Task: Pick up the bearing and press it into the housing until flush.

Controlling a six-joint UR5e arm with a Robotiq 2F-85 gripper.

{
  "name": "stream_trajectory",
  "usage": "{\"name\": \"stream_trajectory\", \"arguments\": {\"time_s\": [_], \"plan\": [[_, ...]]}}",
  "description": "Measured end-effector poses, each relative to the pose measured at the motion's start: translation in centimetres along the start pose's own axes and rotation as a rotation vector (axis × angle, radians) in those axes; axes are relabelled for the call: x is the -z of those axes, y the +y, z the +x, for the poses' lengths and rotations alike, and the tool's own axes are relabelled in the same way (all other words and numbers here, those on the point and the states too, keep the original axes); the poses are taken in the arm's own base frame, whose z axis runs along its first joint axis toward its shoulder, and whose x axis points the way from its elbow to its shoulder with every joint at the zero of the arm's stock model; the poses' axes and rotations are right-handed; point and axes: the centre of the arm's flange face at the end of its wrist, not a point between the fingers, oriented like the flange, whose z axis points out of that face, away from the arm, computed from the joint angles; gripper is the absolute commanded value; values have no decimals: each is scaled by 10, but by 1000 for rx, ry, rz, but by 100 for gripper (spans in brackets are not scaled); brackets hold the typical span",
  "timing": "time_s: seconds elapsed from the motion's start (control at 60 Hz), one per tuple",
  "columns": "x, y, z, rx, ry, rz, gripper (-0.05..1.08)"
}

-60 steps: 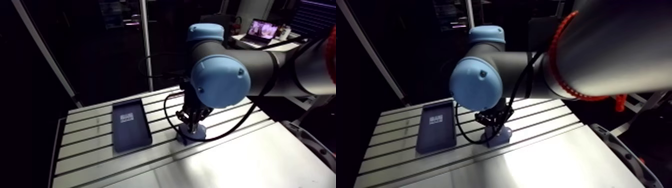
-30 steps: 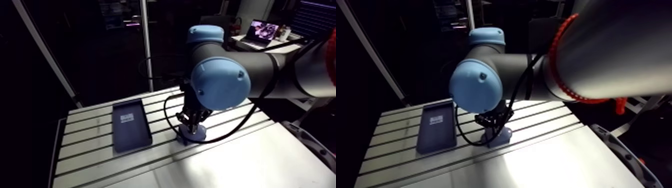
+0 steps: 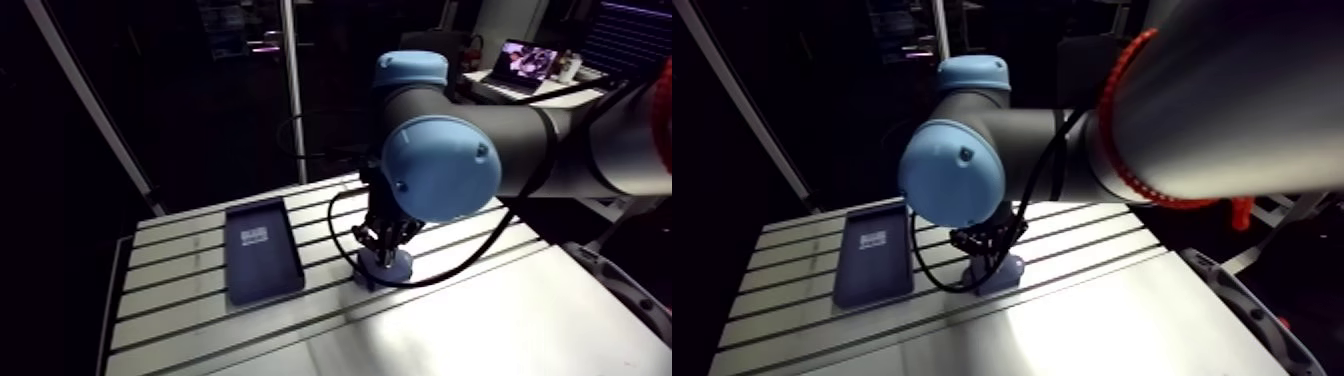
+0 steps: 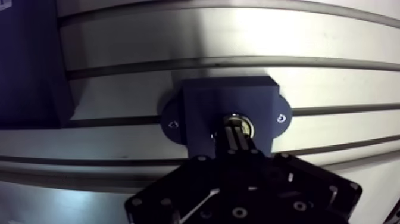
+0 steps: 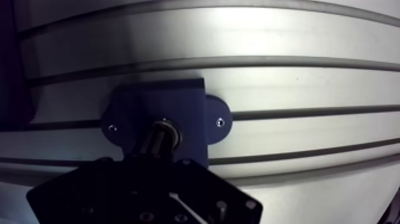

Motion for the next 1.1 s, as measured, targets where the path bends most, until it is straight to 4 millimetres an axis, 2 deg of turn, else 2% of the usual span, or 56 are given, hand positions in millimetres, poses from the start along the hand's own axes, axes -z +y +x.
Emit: {"name": "stream_trajectory", "arguments": {"time_s": [1.1], "plan": [[-3, -1, -1, 1, -4, 1, 107]]}}
